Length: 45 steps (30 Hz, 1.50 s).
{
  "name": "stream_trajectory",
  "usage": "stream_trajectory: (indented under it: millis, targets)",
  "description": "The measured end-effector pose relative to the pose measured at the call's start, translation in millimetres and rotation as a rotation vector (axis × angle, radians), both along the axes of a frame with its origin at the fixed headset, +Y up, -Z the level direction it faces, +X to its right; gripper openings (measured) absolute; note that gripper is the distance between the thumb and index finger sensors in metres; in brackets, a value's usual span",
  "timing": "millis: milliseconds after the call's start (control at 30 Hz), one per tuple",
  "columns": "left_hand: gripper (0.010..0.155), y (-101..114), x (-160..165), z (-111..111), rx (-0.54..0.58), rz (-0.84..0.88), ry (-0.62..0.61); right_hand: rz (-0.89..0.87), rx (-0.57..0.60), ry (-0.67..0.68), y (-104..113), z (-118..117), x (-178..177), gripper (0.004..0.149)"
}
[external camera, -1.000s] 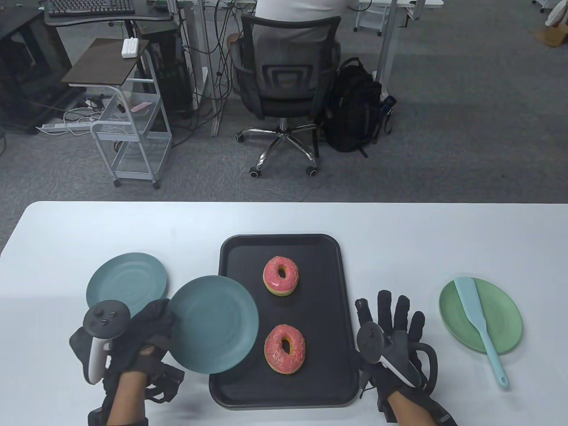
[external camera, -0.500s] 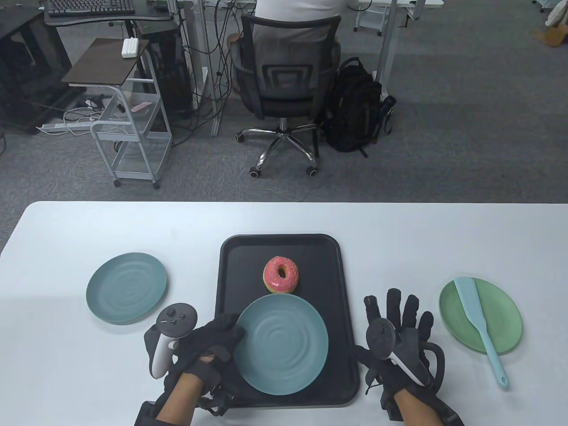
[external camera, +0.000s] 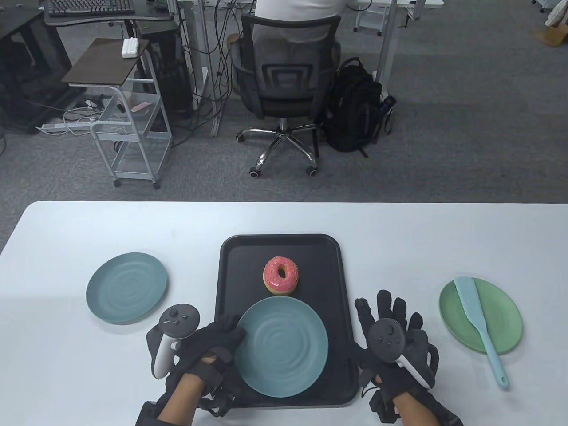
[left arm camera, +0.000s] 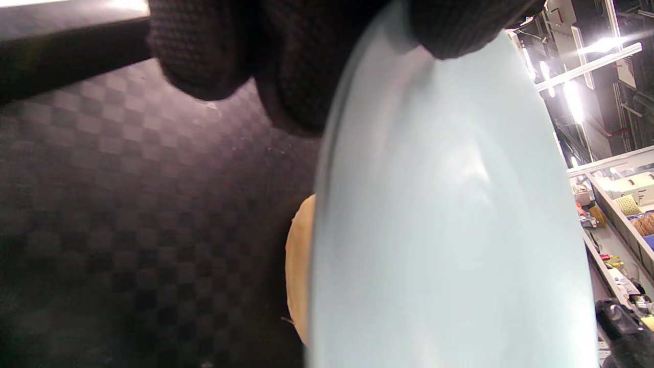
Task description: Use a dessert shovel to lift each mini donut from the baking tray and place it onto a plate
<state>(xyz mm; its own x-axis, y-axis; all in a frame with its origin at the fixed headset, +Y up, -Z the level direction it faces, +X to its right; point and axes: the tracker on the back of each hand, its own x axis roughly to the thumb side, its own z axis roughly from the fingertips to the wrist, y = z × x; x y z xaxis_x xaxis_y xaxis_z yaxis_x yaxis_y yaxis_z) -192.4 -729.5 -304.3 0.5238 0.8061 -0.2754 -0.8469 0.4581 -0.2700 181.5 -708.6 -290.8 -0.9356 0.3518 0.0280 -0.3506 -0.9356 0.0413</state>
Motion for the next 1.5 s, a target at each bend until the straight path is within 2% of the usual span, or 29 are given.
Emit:
stream_trajectory:
  millis: [300, 500, 667, 767, 833, 933, 967, 1033, 1100, 1200, 1267, 1367, 1500]
  targets:
    - [0.044, -2, 7, 1, 0.002, 0.02, -0.055, -0.166, -0.02, 0.1, -7, 4, -20, 0.081]
    - [0.044, -3, 15, 2, 0.003, 0.028, -0.1, -0.203, 0.0, 0.123, -5, 6, -31, 0.055]
    - [0.044, -4, 14, 0, 0.009, 0.039, -0.122, -0.3, -0.032, 0.119, -4, 3, -29, 0.044]
    - [0.044, -4, 15, 0, 0.047, 0.023, -0.14, -0.347, -0.003, 0.102, -2, 2, -27, 0.043]
    - [0.047, -2, 15, 0, 0.122, -0.059, -0.112, -0.353, -0.005, 0.079, -1, 1, -24, 0.043]
    - [0.05, 2, 13, 2, 0.298, -0.29, -0.047, -0.381, -0.001, 0.005, 2, -2, -8, 0.043]
    - [0.05, 3, 11, 1, 0.338, -0.386, -0.055, -0.409, 0.0, -0.034, 4, -4, 2, 0.043]
    - [0.049, 2, 8, 0, 0.364, -0.463, -0.064, -0.435, 0.005, -0.099, 8, -5, 22, 0.044]
    - [0.047, 0, 3, -2, 0.348, -0.463, -0.062, -0.473, 0.026, -0.183, 10, -7, 42, 0.044]
    - [0.048, -4, -4, -6, 0.319, -0.394, -0.04, -0.56, 0.035, -0.386, 15, -16, 84, 0.044]
    - [0.048, -4, -7, -6, 0.317, -0.394, -0.037, -0.555, 0.043, -0.477, 18, -24, 101, 0.044]
    - [0.047, -5, -9, -7, 0.316, -0.436, -0.045, -0.504, 0.034, -0.609, 17, -51, 123, 0.044]
    - [0.047, -4, -10, -7, 0.318, -0.456, -0.046, -0.422, 0.002, -0.717, 8, -86, 132, 0.044]
